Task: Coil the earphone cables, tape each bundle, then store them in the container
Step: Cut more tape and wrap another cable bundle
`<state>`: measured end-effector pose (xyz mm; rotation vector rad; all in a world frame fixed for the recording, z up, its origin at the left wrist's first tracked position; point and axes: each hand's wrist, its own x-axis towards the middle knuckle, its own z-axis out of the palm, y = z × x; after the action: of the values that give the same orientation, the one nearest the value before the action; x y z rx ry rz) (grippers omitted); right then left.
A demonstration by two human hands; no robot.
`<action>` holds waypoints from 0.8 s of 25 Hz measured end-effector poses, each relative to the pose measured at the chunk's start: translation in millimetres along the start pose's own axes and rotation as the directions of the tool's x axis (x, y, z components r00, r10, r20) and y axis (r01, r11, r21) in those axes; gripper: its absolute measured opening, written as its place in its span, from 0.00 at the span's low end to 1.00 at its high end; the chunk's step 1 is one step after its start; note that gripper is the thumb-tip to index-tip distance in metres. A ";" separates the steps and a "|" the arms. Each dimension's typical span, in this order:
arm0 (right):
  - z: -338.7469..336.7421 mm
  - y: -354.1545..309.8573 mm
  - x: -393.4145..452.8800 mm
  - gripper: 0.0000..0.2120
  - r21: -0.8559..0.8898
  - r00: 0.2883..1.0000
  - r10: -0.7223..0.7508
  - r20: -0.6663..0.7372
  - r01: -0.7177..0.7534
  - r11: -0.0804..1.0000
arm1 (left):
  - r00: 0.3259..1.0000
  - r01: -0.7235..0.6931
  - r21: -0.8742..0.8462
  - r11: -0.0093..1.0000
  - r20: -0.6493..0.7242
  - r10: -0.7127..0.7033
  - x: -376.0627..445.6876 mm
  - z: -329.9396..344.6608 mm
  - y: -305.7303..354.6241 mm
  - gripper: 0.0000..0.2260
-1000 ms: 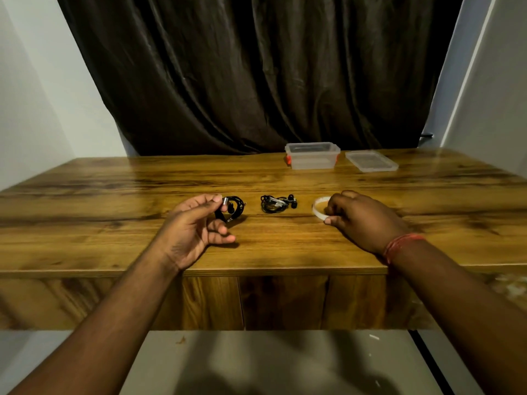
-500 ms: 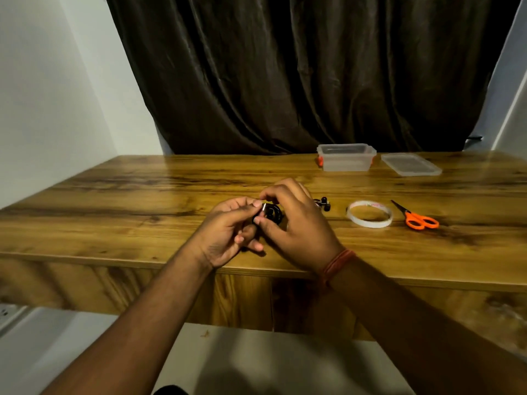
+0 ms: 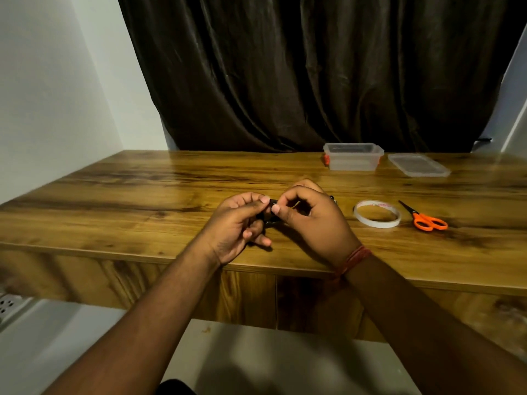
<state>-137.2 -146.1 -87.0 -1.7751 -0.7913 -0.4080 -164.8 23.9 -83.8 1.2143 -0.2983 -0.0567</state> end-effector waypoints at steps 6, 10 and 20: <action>-4.2 5.3 1.3 0.03 0.117 1.000 0.025 -0.008 -0.024 0.993 | 1.000 -0.020 0.016 1.000 -0.023 0.021 0.5 -1.3 -1.3 0.04; -3.8 4.9 1.3 0.05 0.332 0.991 0.125 -0.051 -0.102 0.938 | 1.000 -0.024 0.048 0.999 0.017 0.024 0.0 0.0 -1.2 0.08; -3.7 7.4 -1.8 0.06 0.517 0.986 0.160 0.038 -0.156 0.842 | 0.994 -0.109 0.351 0.930 0.036 0.103 -2.1 8.9 -10.8 0.11</action>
<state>-133.0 -151.4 -92.0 -1.3125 -0.6647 -0.0718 -167.8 12.4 -91.4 1.5528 -0.4010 0.0847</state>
